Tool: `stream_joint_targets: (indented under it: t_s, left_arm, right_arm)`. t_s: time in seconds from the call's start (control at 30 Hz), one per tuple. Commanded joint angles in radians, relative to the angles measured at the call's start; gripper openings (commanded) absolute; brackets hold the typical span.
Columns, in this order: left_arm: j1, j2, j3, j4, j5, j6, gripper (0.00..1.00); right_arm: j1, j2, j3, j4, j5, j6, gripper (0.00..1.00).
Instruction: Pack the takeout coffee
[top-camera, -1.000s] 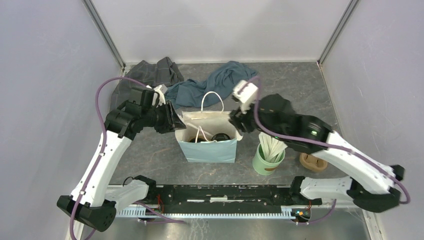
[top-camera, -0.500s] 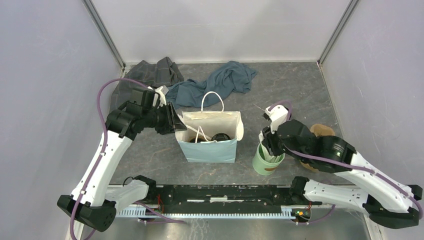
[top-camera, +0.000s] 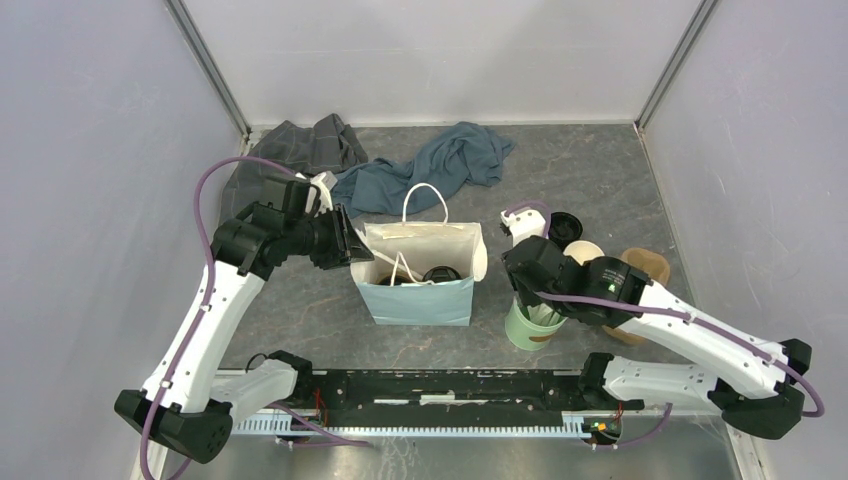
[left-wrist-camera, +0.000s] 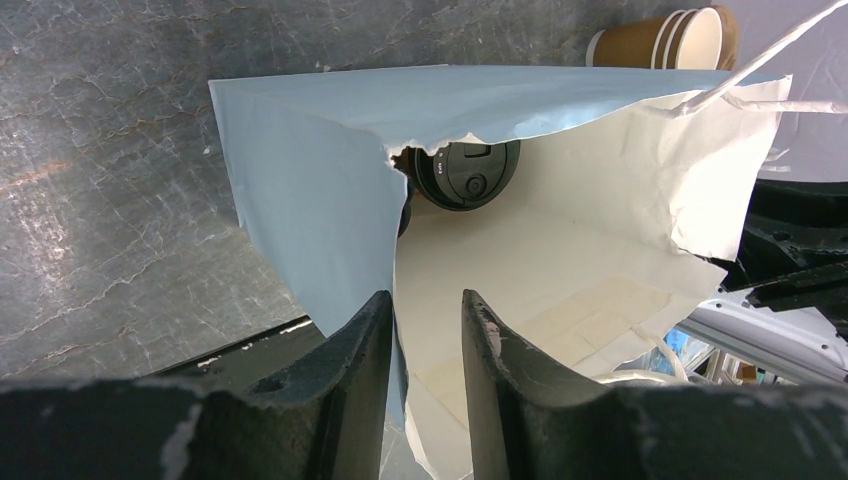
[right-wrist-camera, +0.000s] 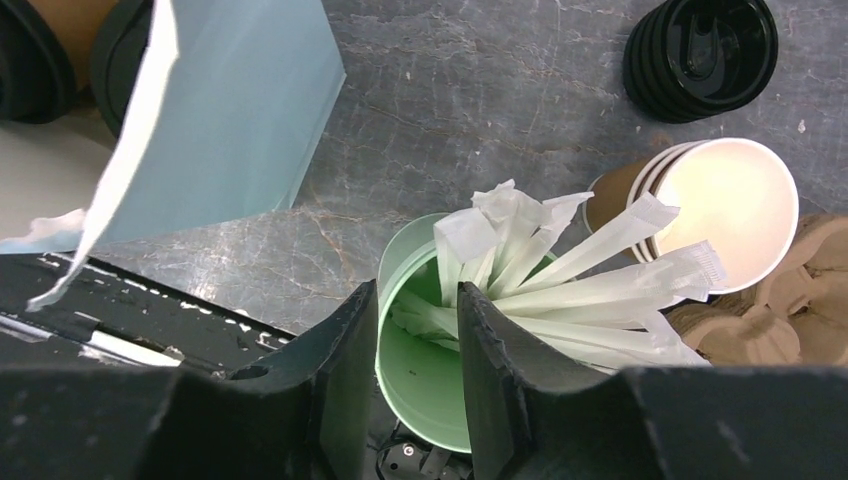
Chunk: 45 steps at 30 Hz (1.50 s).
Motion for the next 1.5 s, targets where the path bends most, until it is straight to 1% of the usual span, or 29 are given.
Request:
stream_joint_targets:
  t_s: [0.0,0.33,0.5,0.67,0.77,0.83,0.93,1.07,1.13,1.33,1.4,1.47]
  left_arm:
    - [0.000,-0.019,0.020,0.010,0.023,0.005,0.38]
    - [0.000,-0.019,0.022,0.008,0.022,0.004,0.38]
    - [0.000,-0.021,0.020,0.008,0.021,0.002,0.38]
    - [0.000,-0.025,0.018,0.008,0.020,-0.001,0.38]
    - [0.000,-0.027,0.016,0.008,0.019,-0.002,0.38]
    - [-0.001,-0.027,0.016,0.008,0.019,-0.004,0.38]
    - [0.001,-0.024,0.020,0.009,0.018,-0.004,0.38]
    - [0.000,-0.021,0.017,0.014,0.016,-0.004,0.38]
    - [-0.001,-0.019,0.014,0.018,0.017,-0.004,0.38]
    - [0.001,-0.005,0.011,0.028,0.021,-0.001,0.38]
    - [0.000,0.002,0.012,0.031,0.025,0.001,0.38]
    - [0.000,0.008,0.013,0.032,0.025,0.003,0.38]
  right_arm:
    - [-0.005,0.000,-0.026,0.020,0.073,0.035,0.41]
    - [-0.015,0.035,-0.062,0.085,0.102,-0.009,0.37]
    - [-0.019,0.052,-0.082,0.105,0.129,-0.028,0.39]
    - [-0.024,0.063,-0.101,0.134,0.142,-0.044,0.38]
    - [-0.029,0.066,-0.100,0.146,0.144,-0.047,0.33]
    - [-0.028,0.068,-0.090,0.139,0.131,-0.048,0.23]
    - [-0.029,0.064,-0.056,0.086,0.105,-0.038,0.11]
    - [-0.028,0.015,-0.009,0.023,0.070,-0.024,0.01]
    - [-0.028,-0.023,0.023,0.006,0.050,-0.030,0.00]
    - [-0.028,-0.102,0.183,-0.021,-0.090,-0.217,0.00]
    - [-0.029,-0.127,0.246,-0.029,-0.102,-0.253,0.00]
    - [-0.027,-0.150,0.276,-0.011,-0.094,-0.283,0.00]
